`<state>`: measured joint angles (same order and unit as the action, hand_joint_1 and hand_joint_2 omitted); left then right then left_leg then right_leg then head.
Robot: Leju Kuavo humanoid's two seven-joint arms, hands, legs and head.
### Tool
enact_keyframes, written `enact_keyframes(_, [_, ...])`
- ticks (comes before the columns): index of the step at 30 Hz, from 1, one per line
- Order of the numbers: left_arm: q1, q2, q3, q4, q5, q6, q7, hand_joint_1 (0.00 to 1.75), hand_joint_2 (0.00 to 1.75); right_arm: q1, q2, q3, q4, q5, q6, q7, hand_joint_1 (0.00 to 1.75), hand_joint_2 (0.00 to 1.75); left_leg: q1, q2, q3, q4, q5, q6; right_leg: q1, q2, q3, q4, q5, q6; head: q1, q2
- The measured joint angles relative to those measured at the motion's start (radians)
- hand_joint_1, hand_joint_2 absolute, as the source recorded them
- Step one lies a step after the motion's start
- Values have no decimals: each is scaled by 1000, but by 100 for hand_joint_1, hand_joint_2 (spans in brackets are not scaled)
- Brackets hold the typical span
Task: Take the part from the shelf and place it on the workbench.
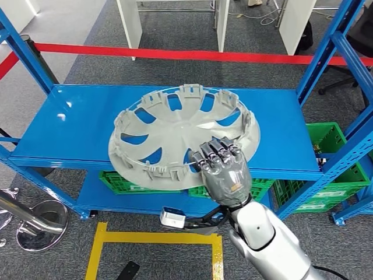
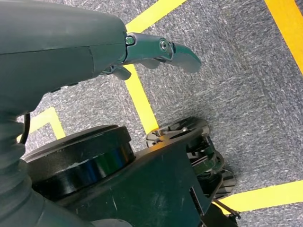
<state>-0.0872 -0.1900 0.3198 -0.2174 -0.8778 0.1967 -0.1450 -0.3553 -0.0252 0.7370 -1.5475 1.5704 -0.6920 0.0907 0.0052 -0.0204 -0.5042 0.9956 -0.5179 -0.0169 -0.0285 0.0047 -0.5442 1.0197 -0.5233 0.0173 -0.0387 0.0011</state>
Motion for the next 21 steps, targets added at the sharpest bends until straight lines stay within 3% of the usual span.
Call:
enact_keyframes(7, [0,1,2,0,3,-9,-5,0,175,42,2,-45,-78,0,0,-155,175,175,0,0,-1,1,-1,1,-1,0,0,-1,0,0,0,0])
enact_keyframes(12, [0,6,4,0,5,-8,2,0,175,89,30,-104,-134,0,0,-271,175,175,-1,0,-5,11,-5,8,-3,-1,0,-2,3,5,0,0])
enact_keyframes(16, [-1,10,4,0,-3,-1,16,0,175,127,62,-162,-175,0,0,-348,175,175,0,0,-7,8,3,22,-4,1,0,-8,8,20,0,0])
enact_keyframes(18, [-4,10,4,0,-5,4,26,0,175,143,73,-193,-198,0,0,-378,175,175,4,5,-2,-15,20,36,-1,0,-14,13,-14,26,1,0])
enact_keyframes(21, [-6,12,4,0,-5,8,43,0,175,169,83,-238,-230,0,0,-416,175,175,4,10,-5,-25,30,45,2,-1,-93,179,-96,26,6,0])
